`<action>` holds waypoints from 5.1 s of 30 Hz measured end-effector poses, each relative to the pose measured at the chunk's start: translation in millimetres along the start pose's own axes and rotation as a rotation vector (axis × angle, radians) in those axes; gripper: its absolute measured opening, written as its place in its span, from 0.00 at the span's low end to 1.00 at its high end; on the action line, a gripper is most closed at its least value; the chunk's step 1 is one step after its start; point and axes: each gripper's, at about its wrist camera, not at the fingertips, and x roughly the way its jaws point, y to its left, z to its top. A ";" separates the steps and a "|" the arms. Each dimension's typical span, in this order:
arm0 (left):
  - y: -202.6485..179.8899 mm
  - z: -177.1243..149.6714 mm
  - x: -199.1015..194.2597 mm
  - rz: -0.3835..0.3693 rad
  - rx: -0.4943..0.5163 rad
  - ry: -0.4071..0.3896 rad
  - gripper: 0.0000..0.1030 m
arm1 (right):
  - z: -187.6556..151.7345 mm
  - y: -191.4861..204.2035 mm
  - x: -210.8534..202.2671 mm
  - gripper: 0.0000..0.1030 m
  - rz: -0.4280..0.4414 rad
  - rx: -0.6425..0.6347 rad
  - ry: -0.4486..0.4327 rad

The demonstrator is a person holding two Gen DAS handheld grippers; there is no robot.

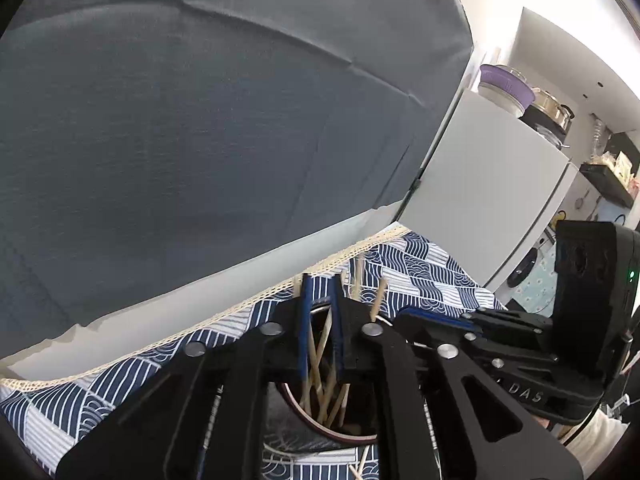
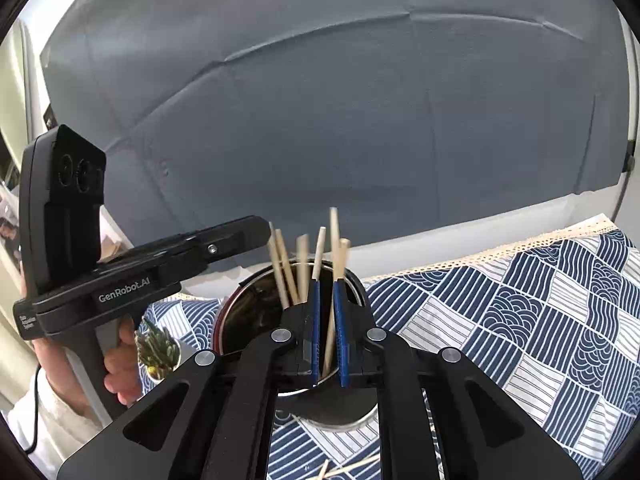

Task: Organize utensils
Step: 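Lower both sticks into the black cup and open both grippers, then move both tools back down toward the remaining sticks on the cloth, then close the right gripper on a stick while the left gripper grasps another stick, then lift both held sticks with the left and right grippers toward the black cup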

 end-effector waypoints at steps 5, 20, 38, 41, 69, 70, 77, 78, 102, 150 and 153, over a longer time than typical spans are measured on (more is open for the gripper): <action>-3.7 -4.1 -16.4 0.024 0.005 0.002 0.23 | 2.4 0.8 -23.7 0.27 -0.047 -0.019 -0.008; -8.2 -37.2 -48.8 0.091 -0.091 0.015 0.83 | -25.9 -40.4 -95.6 0.82 -0.235 0.017 0.096; -14.8 -102.3 -21.5 0.144 -0.119 0.249 0.94 | -119.9 -138.2 -133.4 0.82 -0.511 0.215 0.327; -18.6 -114.8 -12.9 0.154 -0.102 0.300 0.94 | -144.9 -153.5 -138.1 0.82 -0.542 0.245 0.384; -60.5 -196.6 33.7 0.222 0.018 0.546 0.94 | -258.5 -217.0 -156.3 0.82 -0.594 0.509 0.543; -62.0 -198.7 35.2 0.233 0.026 0.551 0.94 | -260.2 -217.2 -155.4 0.82 -0.593 0.511 0.547; -62.3 -208.1 43.1 0.281 0.023 0.579 0.94 | -265.0 -220.4 -149.7 0.85 -0.600 0.517 0.558; -63.7 -209.1 43.4 0.291 0.030 0.578 0.94 | -265.2 -220.2 -149.6 0.85 -0.600 0.517 0.559; -83.3 -206.9 57.4 0.463 -0.027 0.583 0.75 | -249.7 -225.3 -157.7 0.05 -0.446 0.357 0.639; -111.3 -163.2 -71.0 0.617 -0.403 0.362 0.05 | -51.3 -198.5 -116.7 0.05 -0.091 -0.099 0.384; -113.1 -139.3 -75.9 0.638 -0.365 0.340 0.05 | -33.0 -186.7 -112.5 0.05 -0.086 -0.130 0.364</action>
